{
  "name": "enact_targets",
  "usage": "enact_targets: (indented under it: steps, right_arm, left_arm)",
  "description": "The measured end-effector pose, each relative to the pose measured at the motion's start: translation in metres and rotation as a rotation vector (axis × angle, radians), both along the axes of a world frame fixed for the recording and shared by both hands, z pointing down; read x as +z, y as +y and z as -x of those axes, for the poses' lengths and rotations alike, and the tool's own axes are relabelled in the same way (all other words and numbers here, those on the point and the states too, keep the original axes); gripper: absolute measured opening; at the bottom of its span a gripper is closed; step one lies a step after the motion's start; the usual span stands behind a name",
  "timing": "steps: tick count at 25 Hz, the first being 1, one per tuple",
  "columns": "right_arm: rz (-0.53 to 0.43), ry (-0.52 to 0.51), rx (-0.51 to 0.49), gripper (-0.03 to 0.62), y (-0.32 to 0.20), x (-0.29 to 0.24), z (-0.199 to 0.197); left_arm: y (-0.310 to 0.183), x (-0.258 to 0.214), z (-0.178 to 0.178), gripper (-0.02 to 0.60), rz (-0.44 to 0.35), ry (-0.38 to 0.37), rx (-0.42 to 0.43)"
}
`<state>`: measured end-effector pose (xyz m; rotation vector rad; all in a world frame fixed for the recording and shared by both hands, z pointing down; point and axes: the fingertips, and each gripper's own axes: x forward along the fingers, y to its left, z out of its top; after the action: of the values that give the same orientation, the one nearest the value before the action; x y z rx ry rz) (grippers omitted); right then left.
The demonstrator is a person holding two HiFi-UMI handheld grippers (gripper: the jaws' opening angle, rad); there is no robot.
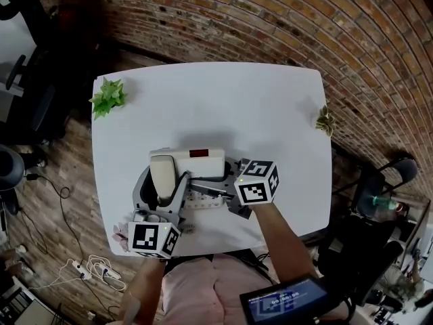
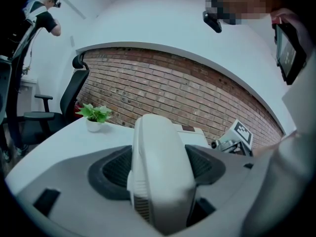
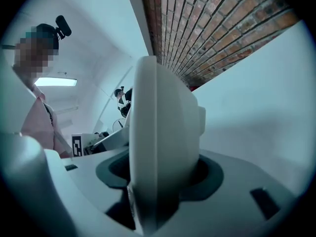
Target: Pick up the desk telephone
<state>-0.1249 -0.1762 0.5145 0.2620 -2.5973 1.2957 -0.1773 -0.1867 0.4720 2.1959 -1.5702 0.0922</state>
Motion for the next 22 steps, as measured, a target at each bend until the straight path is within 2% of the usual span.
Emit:
enact_targets:
  steps: [2, 4, 6, 10, 12, 15, 19, 22]
  right_arm:
    - [0.021, -0.019, 0.019, 0.252, -0.002, 0.001, -0.001]
    - [0.045, -0.040, 0.044, 0.236, -0.007, 0.002, -0.003]
    - [0.057, -0.057, 0.047, 0.232, -0.009, 0.001, -0.004]
    - [0.062, -0.095, 0.037, 0.224, -0.009, -0.002, -0.005]
    - [0.073, -0.113, 0.048, 0.221, -0.010, -0.003, -0.008]
    - [0.080, -0.131, 0.047, 0.216, -0.010, -0.006, -0.009]
    - [0.076, -0.153, 0.037, 0.213, -0.005, -0.013, -0.010]
    - [0.078, -0.163, 0.046, 0.212, -0.003, -0.017, -0.012]
  left_arm:
    - [0.000, -0.003, 0.002, 0.367, -0.005, 0.013, 0.008]
    - [0.000, -0.005, 0.007, 0.416, 0.016, 0.085, 0.014]
    - [0.002, 0.000, 0.012, 0.443, 0.075, 0.176, 0.036]
    - [0.019, 0.023, -0.001, 0.466, 0.215, 0.325, 0.173]
    - [0.026, 0.029, -0.011, 0.469, 0.251, 0.377, 0.232]
    - [0.028, 0.030, -0.018, 0.471, 0.263, 0.448, 0.268]
    - [0.022, 0.024, -0.019, 0.471, 0.239, 0.517, 0.291]
    - [0.018, 0.020, -0.023, 0.471, 0.227, 0.531, 0.314]
